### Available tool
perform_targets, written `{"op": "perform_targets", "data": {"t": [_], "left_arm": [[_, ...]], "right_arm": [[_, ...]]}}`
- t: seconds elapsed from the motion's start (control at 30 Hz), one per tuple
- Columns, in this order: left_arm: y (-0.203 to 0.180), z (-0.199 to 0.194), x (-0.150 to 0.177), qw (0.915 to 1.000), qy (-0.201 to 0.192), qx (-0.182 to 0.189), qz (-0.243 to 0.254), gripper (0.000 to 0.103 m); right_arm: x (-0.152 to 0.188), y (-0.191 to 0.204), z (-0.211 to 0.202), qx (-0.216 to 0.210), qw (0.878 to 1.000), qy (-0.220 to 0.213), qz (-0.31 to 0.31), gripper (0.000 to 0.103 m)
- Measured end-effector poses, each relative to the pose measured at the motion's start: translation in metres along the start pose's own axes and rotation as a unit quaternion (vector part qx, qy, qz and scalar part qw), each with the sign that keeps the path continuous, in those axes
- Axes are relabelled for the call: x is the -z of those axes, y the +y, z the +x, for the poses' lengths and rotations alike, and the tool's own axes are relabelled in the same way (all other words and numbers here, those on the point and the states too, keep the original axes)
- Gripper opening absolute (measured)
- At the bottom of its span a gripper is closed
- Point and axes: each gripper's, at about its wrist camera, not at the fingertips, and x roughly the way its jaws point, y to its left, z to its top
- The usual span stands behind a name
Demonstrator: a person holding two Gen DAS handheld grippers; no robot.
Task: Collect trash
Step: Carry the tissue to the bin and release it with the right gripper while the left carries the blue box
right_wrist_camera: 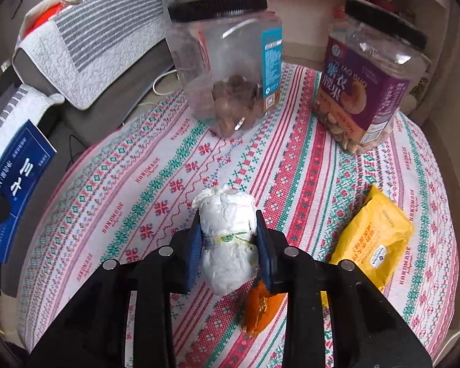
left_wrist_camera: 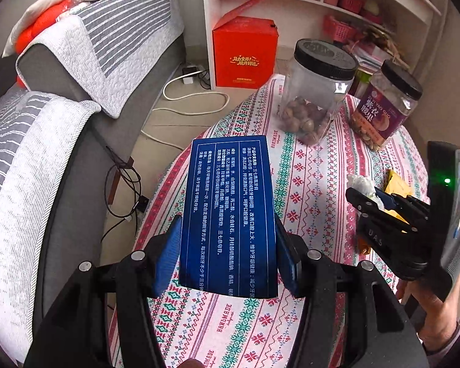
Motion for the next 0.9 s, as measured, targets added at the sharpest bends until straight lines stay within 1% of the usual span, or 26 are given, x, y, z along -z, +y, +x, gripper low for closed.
{"op": "perform_targets", "data": {"t": [0.17, 0.27, 0.4, 0.57, 0.77, 0.9], "left_arm": [[-0.001, -0.024, 0.009, 0.9998, -0.021, 0.005, -0.005, 0.055], [-0.004, -0.038, 0.018, 0.9995, -0.030, 0.009, -0.005, 0.055], [-0.010, -0.052, 0.027, 0.9991, -0.037, 0.018, -0.009, 0.055], [-0.022, -0.063, 0.044, 0.9986, -0.040, 0.032, -0.014, 0.055], [-0.042, -0.076, 0.059, 0.9981, -0.053, 0.031, 0.009, 0.055], [-0.053, -0.082, 0.066, 0.9975, -0.058, 0.037, 0.018, 0.055]], "right_arm": [[-0.003, 0.000, -0.051, 0.009, 0.999, -0.041, 0.002, 0.030], [0.001, -0.003, -0.078, 0.014, 0.998, -0.062, 0.002, 0.030], [0.015, -0.006, -0.110, 0.011, 0.997, -0.082, 0.007, 0.030], [0.035, -0.012, -0.139, 0.002, 0.996, -0.092, 0.019, 0.030], [0.059, -0.028, -0.164, 0.004, 0.994, -0.104, 0.040, 0.030], [0.072, -0.045, -0.173, 0.006, 0.992, -0.112, 0.063, 0.030]]}}
